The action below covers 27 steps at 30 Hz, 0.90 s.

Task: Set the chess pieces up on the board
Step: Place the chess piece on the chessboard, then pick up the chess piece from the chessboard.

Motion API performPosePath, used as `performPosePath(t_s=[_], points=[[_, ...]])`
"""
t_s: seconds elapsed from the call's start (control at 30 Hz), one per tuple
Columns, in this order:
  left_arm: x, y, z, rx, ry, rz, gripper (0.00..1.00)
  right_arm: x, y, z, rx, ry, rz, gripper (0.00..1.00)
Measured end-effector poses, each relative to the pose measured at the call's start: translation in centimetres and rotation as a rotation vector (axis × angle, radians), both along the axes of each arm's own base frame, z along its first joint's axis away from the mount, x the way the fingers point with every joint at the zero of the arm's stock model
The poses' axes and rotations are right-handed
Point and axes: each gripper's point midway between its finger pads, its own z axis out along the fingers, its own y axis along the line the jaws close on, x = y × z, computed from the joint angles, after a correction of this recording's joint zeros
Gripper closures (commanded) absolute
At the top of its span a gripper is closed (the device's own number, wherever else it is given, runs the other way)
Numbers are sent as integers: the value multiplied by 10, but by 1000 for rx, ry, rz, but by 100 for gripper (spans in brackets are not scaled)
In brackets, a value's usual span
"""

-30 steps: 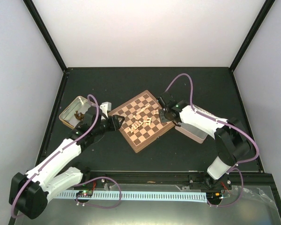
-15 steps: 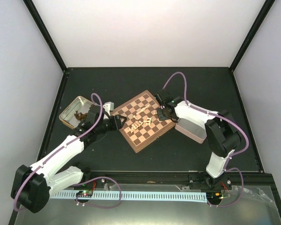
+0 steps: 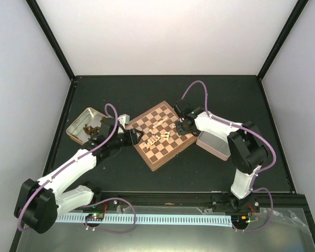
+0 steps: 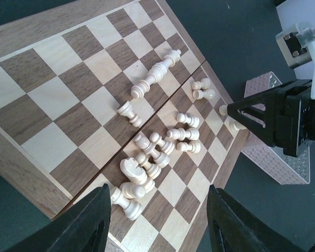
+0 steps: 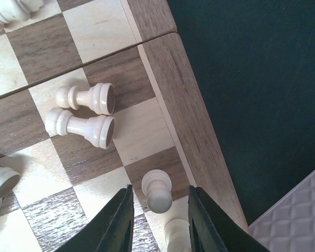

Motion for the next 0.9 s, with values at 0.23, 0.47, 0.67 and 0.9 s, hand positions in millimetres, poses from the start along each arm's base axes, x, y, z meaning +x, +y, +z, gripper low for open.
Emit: performPosePath(t_s=[0.23, 0.47, 0.67, 0.9], points=[[1, -1, 2, -3, -3, -2, 49, 5, 4, 12, 15, -16, 2, 65], [4, -3, 9, -10, -16, -2, 48, 11, 22, 28, 86, -27, 45, 62], [5, -4, 4, -4, 0, -5, 48, 14, 39, 22, 134, 2, 95, 61], [7, -5, 0, -1, 13, -9, 48, 16, 48, 0, 140, 51, 116, 60]])
